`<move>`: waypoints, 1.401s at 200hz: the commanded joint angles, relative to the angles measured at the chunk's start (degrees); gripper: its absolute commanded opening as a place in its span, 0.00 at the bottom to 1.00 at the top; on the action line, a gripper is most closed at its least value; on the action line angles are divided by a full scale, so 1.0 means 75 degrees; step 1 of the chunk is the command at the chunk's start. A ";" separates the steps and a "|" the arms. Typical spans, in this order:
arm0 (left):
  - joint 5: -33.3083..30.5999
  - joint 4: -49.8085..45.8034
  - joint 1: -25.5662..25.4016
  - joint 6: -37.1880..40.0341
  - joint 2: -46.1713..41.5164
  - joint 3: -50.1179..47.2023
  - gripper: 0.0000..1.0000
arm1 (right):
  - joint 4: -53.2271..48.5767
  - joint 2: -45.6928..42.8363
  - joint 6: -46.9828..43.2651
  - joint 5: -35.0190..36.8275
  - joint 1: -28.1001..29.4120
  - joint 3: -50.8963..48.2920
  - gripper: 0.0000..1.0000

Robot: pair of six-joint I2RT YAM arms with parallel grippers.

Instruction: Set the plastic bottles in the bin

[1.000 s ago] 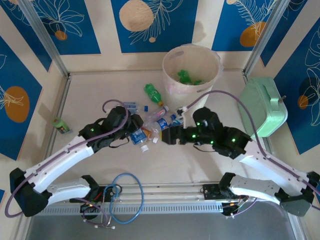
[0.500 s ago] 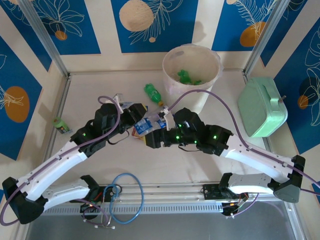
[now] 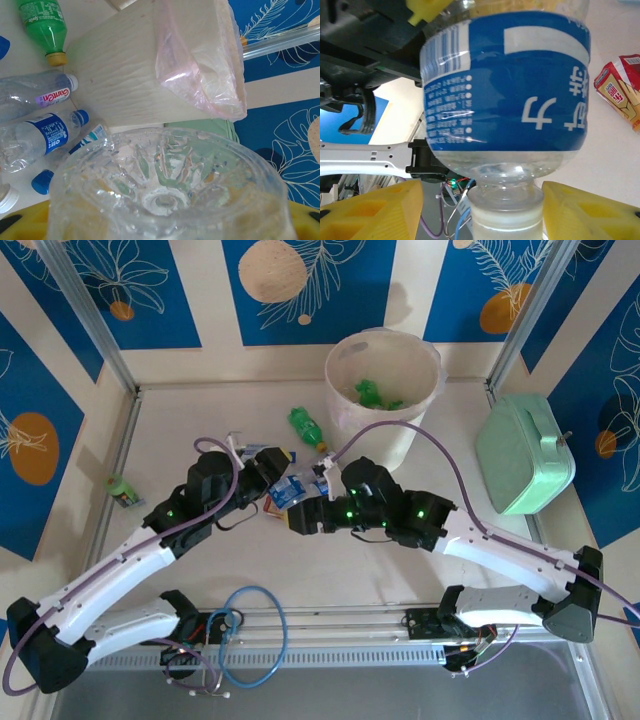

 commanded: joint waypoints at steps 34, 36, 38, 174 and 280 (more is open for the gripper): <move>0.0211 0.0430 0.0139 -0.0251 -0.0236 -0.0104 0.51 | 0.0210 0.0063 0.0153 -0.0046 -0.0101 -0.0137 0.52; 0.0214 0.0436 0.0137 -0.0254 -0.0229 -0.0105 0.51 | 0.0212 0.0063 0.0155 -0.0051 -0.0105 -0.0131 0.51; 0.0214 0.0429 0.0137 -0.0257 -0.0233 -0.0108 0.51 | 0.0213 0.0069 0.0156 -0.0058 -0.0117 -0.0126 0.50; -0.0521 -0.1630 0.0265 0.0905 -0.0328 0.0655 1.00 | -0.0283 -0.0056 -0.0047 0.0242 -0.0175 0.0215 0.21; -0.1400 -0.3764 0.0268 0.2211 -0.0733 0.0611 1.00 | -0.1415 -0.0242 -0.0906 -0.0252 -0.3053 0.2261 0.22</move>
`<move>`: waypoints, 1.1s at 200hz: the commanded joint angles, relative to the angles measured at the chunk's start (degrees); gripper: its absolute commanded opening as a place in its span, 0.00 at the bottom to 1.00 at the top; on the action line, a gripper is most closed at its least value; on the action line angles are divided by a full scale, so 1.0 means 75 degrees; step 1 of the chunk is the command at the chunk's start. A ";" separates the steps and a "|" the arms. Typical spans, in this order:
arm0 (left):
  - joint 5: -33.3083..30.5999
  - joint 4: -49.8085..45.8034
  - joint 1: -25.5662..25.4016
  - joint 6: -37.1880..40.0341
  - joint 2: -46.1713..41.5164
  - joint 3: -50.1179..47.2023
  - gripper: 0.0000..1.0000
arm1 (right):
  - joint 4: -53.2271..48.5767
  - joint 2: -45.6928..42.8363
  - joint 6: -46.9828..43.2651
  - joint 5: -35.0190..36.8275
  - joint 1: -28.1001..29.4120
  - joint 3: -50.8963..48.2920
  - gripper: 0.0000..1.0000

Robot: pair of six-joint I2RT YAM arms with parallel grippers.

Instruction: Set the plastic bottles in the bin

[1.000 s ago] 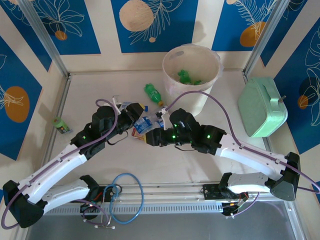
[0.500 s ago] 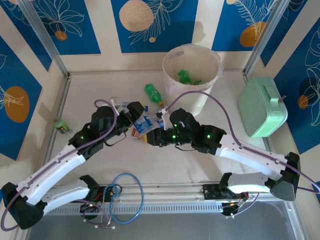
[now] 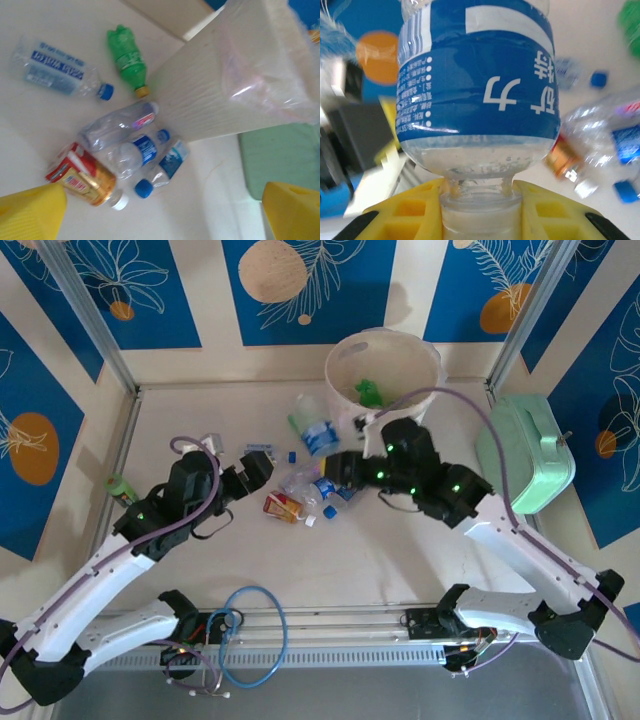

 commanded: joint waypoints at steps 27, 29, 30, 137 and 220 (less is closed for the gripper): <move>0.0025 -0.0592 0.0072 0.0097 -0.0246 -0.0569 1.00 | -0.0386 0.0587 -0.0394 -0.0762 -0.1743 0.1545 0.22; 0.0028 -0.0601 0.0066 0.0095 -0.0249 -0.0585 1.00 | -0.0388 0.0632 -0.0404 -0.0783 -0.1801 0.1604 0.22; 0.0027 -0.0603 0.0071 0.0094 -0.0255 -0.0588 1.00 | -0.0388 0.0659 -0.0405 -0.0794 -0.1827 0.1630 0.22; -0.0044 -0.0698 0.0064 0.0205 -0.0263 -0.0720 1.00 | -0.0775 0.2548 -0.0321 -0.1342 -0.3368 0.3344 0.21; -0.0173 -0.0768 0.0066 0.0305 -0.0308 -0.0777 1.00 | -0.0846 0.3211 -0.0324 -0.1404 -0.3466 0.3637 0.53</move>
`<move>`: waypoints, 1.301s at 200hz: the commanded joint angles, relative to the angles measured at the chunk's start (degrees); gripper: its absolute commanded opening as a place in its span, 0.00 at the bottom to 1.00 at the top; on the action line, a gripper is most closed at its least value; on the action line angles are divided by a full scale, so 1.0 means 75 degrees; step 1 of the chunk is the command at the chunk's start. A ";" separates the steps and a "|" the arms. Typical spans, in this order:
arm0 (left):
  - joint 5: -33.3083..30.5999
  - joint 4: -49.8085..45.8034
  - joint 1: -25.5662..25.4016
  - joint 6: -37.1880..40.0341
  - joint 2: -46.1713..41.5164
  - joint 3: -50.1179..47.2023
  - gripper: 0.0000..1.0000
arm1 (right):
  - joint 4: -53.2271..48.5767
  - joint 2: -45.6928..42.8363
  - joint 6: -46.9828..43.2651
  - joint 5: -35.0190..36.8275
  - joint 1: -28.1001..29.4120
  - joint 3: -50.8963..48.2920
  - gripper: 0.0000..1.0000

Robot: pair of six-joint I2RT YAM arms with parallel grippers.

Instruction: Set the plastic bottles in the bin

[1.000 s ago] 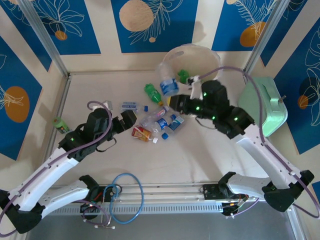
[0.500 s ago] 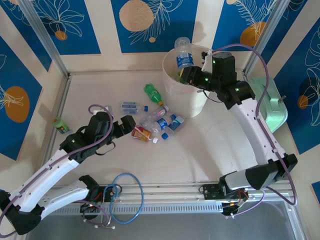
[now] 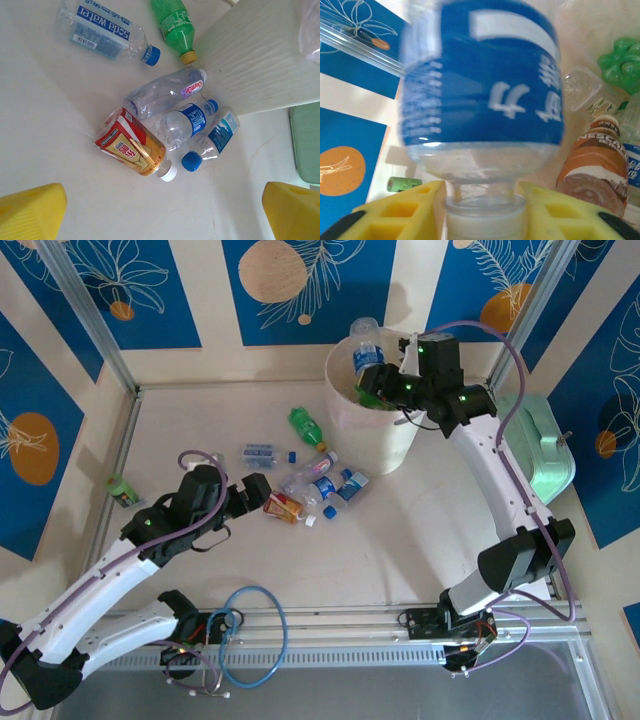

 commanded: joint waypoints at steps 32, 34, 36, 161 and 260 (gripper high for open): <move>-0.0187 -0.0168 0.0064 0.0212 -0.0114 -0.0047 1.00 | -0.0078 -0.0056 -0.0112 -0.0125 -0.0074 0.0388 0.63; -0.0192 -0.0167 0.0064 0.0218 -0.0113 -0.0047 1.00 | -0.0079 -0.0069 -0.0121 -0.0124 -0.0074 0.0400 0.63; -0.0194 -0.0172 0.0064 0.0222 -0.0116 -0.0044 1.00 | -0.0088 -0.0075 -0.0123 -0.0123 -0.0071 0.0409 0.63; -0.1163 -0.0393 0.0202 0.0358 0.0636 0.0424 1.00 | -0.0142 -0.3607 -0.0405 0.0349 0.1706 -0.2005 0.62; 0.0519 0.1227 0.1564 -0.1087 0.2855 0.0530 1.00 | -0.0500 -0.4754 0.0065 0.2426 0.4798 -0.4296 0.63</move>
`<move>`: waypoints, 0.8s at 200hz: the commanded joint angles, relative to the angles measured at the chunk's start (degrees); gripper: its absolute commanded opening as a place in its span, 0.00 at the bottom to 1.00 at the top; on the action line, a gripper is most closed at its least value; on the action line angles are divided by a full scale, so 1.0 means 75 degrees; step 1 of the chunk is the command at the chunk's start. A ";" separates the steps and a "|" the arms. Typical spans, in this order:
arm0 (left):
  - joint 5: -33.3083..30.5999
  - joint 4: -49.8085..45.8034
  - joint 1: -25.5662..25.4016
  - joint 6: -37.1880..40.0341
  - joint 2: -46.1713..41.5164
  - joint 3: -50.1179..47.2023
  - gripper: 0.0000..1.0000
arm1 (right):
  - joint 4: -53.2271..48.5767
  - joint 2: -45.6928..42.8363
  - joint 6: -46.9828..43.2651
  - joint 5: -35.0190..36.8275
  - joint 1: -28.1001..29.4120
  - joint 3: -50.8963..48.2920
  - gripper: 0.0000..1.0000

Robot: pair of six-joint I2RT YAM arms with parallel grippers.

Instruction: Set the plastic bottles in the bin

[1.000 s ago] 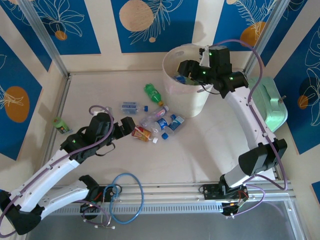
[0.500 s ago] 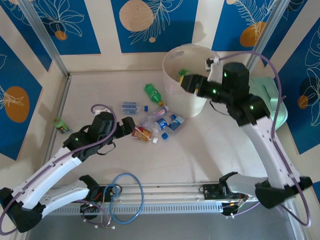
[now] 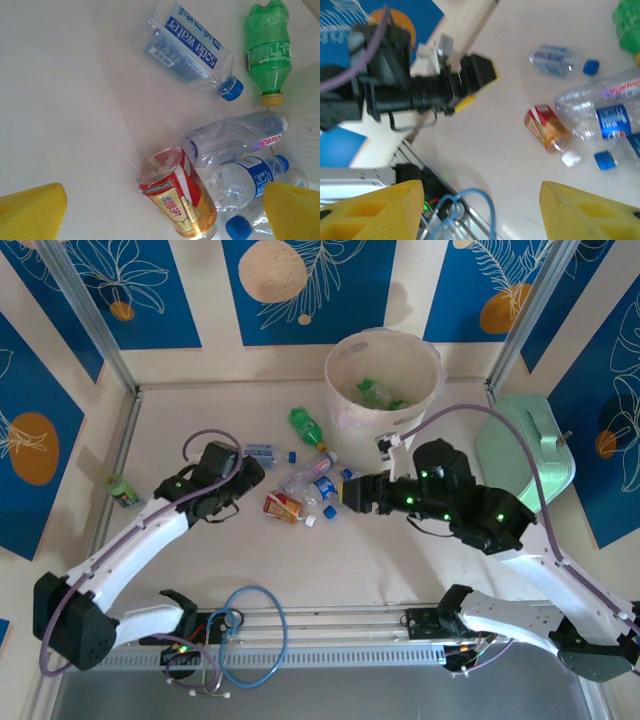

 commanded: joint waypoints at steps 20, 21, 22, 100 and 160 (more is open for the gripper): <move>0.0575 0.0801 0.0110 0.0228 0.0973 0.0757 1.00 | -0.0025 0.0015 0.0428 0.1006 0.0757 -0.0656 0.63; 0.0589 0.0822 0.0111 0.0255 0.0995 0.0779 1.00 | -0.0018 0.0021 0.0436 0.1016 0.0764 -0.0676 0.63; 0.0595 0.0838 0.0112 0.0287 0.1017 0.0802 1.00 | -0.0015 0.0024 0.0445 0.1021 0.0774 -0.0693 0.63; 0.1194 0.0300 0.0788 0.1325 0.4927 0.4961 0.88 | 0.0446 0.0185 0.0921 0.1282 0.1343 -0.1300 0.62; 0.1858 -0.0209 0.0828 0.1313 0.7878 0.8190 0.84 | 0.0497 0.0378 0.1227 0.1442 0.1653 -0.1619 0.61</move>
